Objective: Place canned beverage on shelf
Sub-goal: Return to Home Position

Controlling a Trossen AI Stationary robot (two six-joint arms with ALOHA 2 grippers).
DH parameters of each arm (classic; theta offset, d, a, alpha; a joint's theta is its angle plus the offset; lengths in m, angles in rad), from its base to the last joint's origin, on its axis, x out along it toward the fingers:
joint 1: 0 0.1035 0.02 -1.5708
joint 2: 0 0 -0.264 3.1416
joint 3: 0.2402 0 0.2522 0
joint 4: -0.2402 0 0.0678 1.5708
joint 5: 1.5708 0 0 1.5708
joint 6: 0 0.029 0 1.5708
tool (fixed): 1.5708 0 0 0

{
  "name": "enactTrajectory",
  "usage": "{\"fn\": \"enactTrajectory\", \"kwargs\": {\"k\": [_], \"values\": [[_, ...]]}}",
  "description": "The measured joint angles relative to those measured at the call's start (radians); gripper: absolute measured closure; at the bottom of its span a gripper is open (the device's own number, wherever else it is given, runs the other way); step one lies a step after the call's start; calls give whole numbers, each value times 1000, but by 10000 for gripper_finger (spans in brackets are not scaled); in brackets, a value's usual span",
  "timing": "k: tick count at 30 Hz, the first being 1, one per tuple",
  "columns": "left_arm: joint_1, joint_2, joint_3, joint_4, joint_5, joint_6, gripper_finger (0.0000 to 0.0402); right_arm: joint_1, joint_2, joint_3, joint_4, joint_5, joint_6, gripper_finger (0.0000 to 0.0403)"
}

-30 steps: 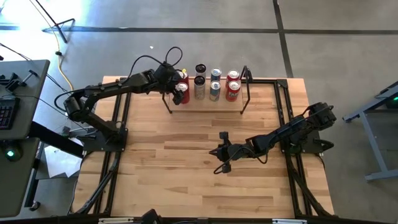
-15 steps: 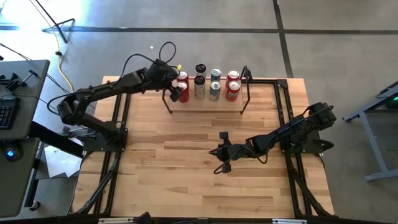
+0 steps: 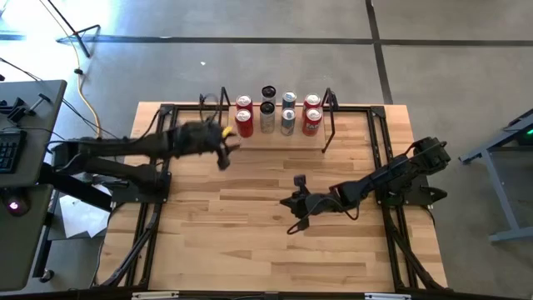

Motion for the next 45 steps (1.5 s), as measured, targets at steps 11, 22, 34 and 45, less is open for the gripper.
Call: {"fn": "enactTrajectory", "kwargs": {"k": [11, 22, 34, 45], "values": [[-316, -194, -344, 418, -5, 82, 379, -61, -140, -66, -50, -24, -65, 403], [-384, -302, -497, 558, -5, 99, 399, -135, -677, -537, 133, -174, 19, 403], [-384, -433, -645, 674, -6, 111, 401, -387, -1160, -725, 6, -403, 58, 403], [-385, -769, -698, 373, -5, 99, 401, -393, -1515, -726, -285, -330, 28, 403]]}}
